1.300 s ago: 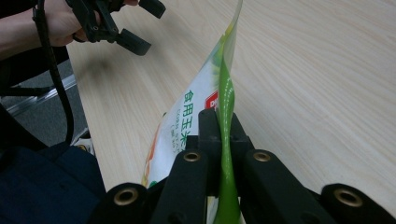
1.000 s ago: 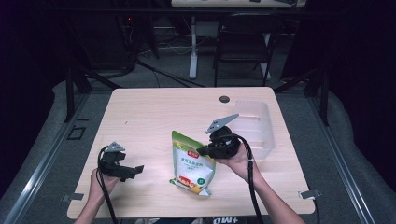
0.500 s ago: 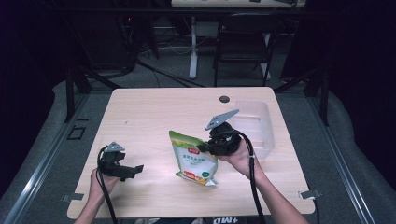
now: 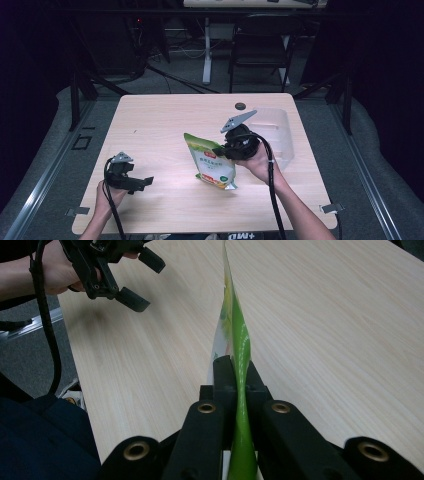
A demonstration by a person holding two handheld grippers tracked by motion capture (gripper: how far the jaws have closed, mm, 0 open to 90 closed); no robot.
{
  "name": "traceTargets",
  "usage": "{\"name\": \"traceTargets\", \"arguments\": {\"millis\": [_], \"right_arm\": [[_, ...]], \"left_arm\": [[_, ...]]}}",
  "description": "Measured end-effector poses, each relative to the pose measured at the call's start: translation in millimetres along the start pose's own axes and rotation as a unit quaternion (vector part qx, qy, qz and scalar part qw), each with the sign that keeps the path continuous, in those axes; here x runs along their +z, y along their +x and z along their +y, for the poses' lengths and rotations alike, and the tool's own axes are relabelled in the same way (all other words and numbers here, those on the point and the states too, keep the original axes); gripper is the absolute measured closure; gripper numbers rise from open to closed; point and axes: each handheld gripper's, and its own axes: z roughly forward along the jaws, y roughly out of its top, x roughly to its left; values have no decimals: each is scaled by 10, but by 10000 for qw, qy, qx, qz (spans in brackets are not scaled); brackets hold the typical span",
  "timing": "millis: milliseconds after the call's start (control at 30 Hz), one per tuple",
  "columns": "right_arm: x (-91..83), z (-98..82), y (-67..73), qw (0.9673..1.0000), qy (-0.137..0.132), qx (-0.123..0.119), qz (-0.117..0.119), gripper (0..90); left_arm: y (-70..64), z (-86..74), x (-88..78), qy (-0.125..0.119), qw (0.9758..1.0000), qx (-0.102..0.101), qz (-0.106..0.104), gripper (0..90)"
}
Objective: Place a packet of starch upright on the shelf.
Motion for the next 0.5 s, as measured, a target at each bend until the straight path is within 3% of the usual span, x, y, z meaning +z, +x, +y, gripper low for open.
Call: {"name": "traceTargets", "arguments": {"millis": [500], "right_arm": [[-166, 87, -134, 9998, -93, 57, -188, 900]], "left_arm": [[-2, -6, 26, 100, 9999, 24, -71, 4]]}}
